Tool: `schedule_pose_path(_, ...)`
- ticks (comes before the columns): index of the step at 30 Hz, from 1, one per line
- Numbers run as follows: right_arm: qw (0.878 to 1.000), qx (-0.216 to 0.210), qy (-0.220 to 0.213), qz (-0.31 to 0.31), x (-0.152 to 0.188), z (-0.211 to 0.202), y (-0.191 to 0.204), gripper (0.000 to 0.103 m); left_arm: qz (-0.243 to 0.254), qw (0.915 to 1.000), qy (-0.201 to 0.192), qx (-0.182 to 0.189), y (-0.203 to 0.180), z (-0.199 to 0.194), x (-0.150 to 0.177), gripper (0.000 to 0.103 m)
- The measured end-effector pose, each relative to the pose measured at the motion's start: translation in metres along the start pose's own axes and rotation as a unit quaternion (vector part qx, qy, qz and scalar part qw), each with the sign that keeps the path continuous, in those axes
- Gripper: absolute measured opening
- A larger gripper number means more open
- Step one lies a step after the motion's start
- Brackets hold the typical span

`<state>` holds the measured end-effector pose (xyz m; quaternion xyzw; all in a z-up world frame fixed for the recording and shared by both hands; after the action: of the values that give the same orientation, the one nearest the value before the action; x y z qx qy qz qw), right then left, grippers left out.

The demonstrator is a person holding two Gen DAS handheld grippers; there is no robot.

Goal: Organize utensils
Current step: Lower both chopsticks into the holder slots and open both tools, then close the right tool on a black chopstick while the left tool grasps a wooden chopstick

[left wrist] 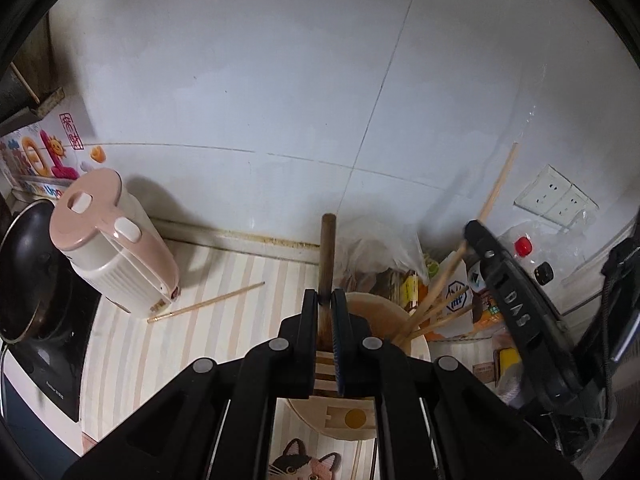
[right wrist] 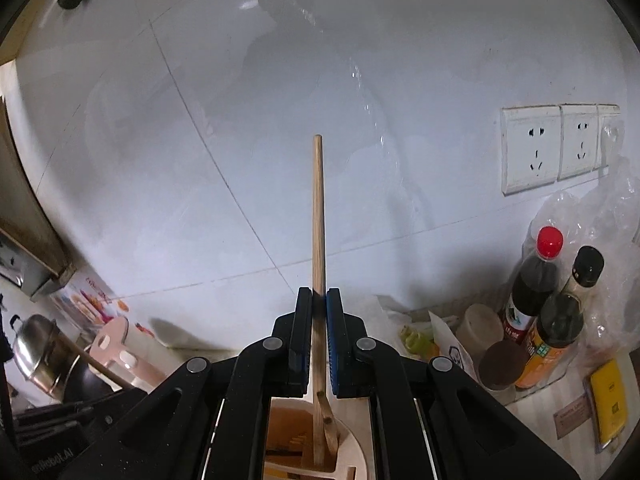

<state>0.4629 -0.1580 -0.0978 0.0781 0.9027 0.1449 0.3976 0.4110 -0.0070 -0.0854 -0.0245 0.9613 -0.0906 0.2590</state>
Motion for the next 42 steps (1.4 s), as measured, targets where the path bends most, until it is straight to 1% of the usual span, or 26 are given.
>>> schedule_pose_path(3, 0.999, -0.007, 0.039, -0.015, 0.006, 0.004, 0.002, 0.010, -0.009, 1.0000, 0.003, 0.001, 0.001, -0.008, 0.001, 0.008)
schedule_pose_path(4, 0.999, -0.011, 0.047, -0.013, 0.008, 0.003, 0.001, 0.022, -0.009, 1.0000, -0.002, 0.000, 0.000, -0.014, 0.001, 0.013)
schedule_pose_path(5, 0.998, -0.014, 0.052, -0.010, 0.009, 0.000, -0.001, 0.032, -0.009, 0.9999, -0.007, -0.004, 0.000, -0.020, 0.002, 0.028)
schedule_pose_path(6, 0.998, -0.017, 0.055, -0.004, 0.009, -0.008, -0.006, 0.044, -0.011, 0.9998, -0.011, -0.009, 0.000, -0.026, 0.003, 0.040)
schedule_pose_path(7, 0.998, -0.017, 0.056, 0.000, 0.009, -0.014, -0.008, 0.048, -0.011, 0.9996, -0.025, -0.012, 0.000, -0.035, 0.004, 0.064)
schedule_pose_path(8, 0.998, -0.013, 0.058, 0.002, 0.009, -0.021, -0.011, 0.048, -0.012, 0.9993, -0.034, -0.013, 0.000, -0.041, 0.004, 0.075)
schedule_pose_path(10, 0.998, -0.006, 0.064, 0.006, 0.008, -0.034, -0.017, 0.050, -0.014, 0.9984, -0.052, -0.015, 0.002, -0.056, 0.008, 0.076)
schedule_pose_path(12, 0.997, 0.009, 0.073, 0.011, 0.008, -0.048, -0.025, 0.052, -0.014, 0.9979, -0.059, -0.023, 0.006, -0.062, 0.011, 0.086)
schedule_pose_path(13, 0.997, 0.021, 0.077, 0.013, 0.009, -0.056, -0.030, 0.057, -0.014, 0.9974, -0.064, -0.032, 0.008, -0.065, 0.016, 0.095)
schedule_pose_path(14, 0.996, 0.035, 0.082, 0.016, 0.012, -0.065, -0.036, 0.059, -0.016, 0.9969, -0.069, -0.035, 0.011, -0.067, 0.020, 0.100)
schedule_pose_path(15, 0.995, 0.039, 0.084, 0.019, 0.013, -0.069, -0.040, 0.063, -0.016, 0.9963, -0.075, -0.039, 0.013, -0.069, 0.024, 0.102)
schedule_pose_path(18, 0.994, 0.059, 0.091, 0.032, 0.026, -0.091, -0.060, 0.074, -0.009, 0.9945, -0.080, -0.067, 0.019, -0.070, 0.042, 0.103)
schedule_pose_path(19, 0.993, 0.062, 0.092, 0.035, 0.028, -0.095, -0.065, 0.080, -0.008, 0.9943, -0.078, -0.072, 0.022, -0.068, 0.049, 0.103)
schedule_pose_path(21, 0.992, 0.074, 0.097, 0.041, 0.043, -0.105, -0.080, 0.087, -0.008, 0.9949, -0.067, -0.075, 0.025, -0.061, 0.064, 0.103)
schedule_pose_path(24, 0.987, 0.098, 0.118, 0.041, 0.068, -0.108, -0.098, 0.088, 0.001, 0.9958, -0.034, -0.085, 0.024, -0.037, 0.090, 0.103)
schedule_pose_path(27, 0.980, 0.117, 0.155, 0.045, 0.098, -0.103, -0.121, 0.087, 0.023, 0.9940, -0.001, -0.107, 0.017, -0.003, 0.120, 0.103)
schedule_pose_path(29, 0.976, 0.108, 0.182, 0.054, 0.124, -0.095, -0.137, 0.065, 0.047, 0.9910, 0.023, -0.123, 0.008, 0.031, 0.147, 0.103)
schedule_pose_path(30, 0.970, 0.109, 0.208, 0.064, 0.141, -0.088, -0.150, 0.039, 0.056, 0.9899, 0.038, -0.124, 0.004, 0.045, 0.158, 0.103)
schedule_pose_path(31, 0.964, 0.111, 0.232, 0.073, 0.155, -0.082, -0.162, 0.025, 0.067, 0.9883, 0.061, -0.123, -0.002, 0.063, 0.172, 0.103)
schedule_pose_path(33, 0.953, 0.115, 0.264, 0.091, 0.180, -0.073, -0.182, 0.022, 0.075, 0.9850, 0.111, -0.108, -0.013, 0.097, 0.199, 0.101)
schedule_pose_path(35, 0.945, 0.126, 0.286, 0.096, 0.198, -0.069, -0.197, 0.022, 0.075, 0.9825, 0.144, -0.091, -0.023, 0.119, 0.217, 0.086)
schedule_pose_path(37, 0.939, 0.134, 0.302, 0.101, 0.214, -0.066, -0.209, 0.022, 0.078, 0.9782, 0.180, -0.069, -0.037, 0.143, 0.231, 0.078)
schedule_pose_path(38, 0.936, 0.137, 0.309, 0.103, 0.220, -0.065, -0.213, 0.022, 0.080, 0.9766, 0.189, -0.064, -0.040, 0.150, 0.235, 0.072)
schedule_pose_path(39, 0.932, 0.140, 0.316, 0.108, 0.227, -0.064, -0.220, 0.023, 0.085, 0.9735, 0.204, -0.057, -0.047, 0.161, 0.240, 0.069)
schedule_pose_path(41, 0.928, 0.141, 0.326, 0.114, 0.236, -0.063, -0.227, 0.023, 0.094, 0.9700, 0.217, -0.058, -0.053, 0.173, 0.245, 0.055)
schedule_pose_path(42, 0.926, 0.140, 0.331, 0.118, 0.239, -0.062, -0.230, 0.023, 0.100, 0.9680, 0.222, -0.060, -0.057, 0.180, 0.247, 0.051)
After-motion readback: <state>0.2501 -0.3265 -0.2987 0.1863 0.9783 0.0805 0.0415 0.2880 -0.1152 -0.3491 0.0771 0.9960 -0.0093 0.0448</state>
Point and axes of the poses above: each gripper's, at about its wrist camera, not at the fingertips, and z roughly the way its jaws point, y to its left, x to its underside, the point moved 3 cm from there along z, roughly the way its jaws point, and after that the axes turned 3 degrees about y, right-handed, at the moved point
